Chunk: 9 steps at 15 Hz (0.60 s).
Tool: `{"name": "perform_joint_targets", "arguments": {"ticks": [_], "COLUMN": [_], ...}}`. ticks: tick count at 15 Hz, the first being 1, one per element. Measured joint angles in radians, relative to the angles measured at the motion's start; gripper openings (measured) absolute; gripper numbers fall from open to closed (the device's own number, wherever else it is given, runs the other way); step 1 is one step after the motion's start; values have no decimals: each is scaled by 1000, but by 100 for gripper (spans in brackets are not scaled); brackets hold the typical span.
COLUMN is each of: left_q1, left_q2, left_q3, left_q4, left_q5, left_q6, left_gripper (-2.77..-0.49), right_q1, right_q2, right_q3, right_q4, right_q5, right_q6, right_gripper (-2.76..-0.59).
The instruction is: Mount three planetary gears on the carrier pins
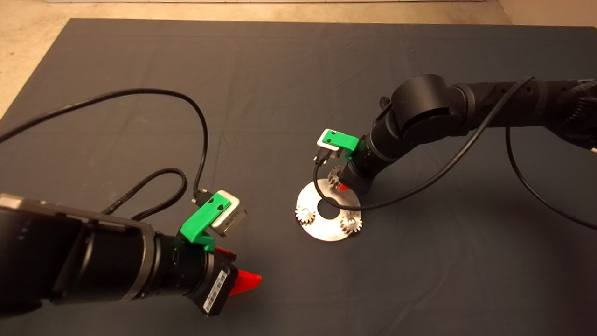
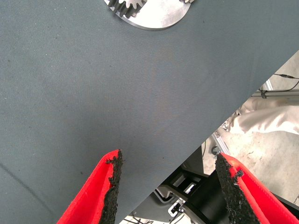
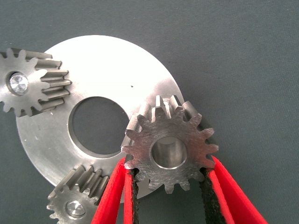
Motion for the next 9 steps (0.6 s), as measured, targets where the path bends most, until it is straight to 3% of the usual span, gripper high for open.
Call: {"name": "perform_joint_targets", "arguments": {"ticks": [9], "left_q1": [0], "left_q2": [0], "left_q3": [0], "left_q4": [0], "left_q5": [0], "left_q6": [0], "left_gripper": [-192], "right_q1": [-17], "right_q2": [6], "right_q3": [-22], "right_q4": [0], "right_q5": [6], "right_q6": [0], "right_gripper": [-265]}}
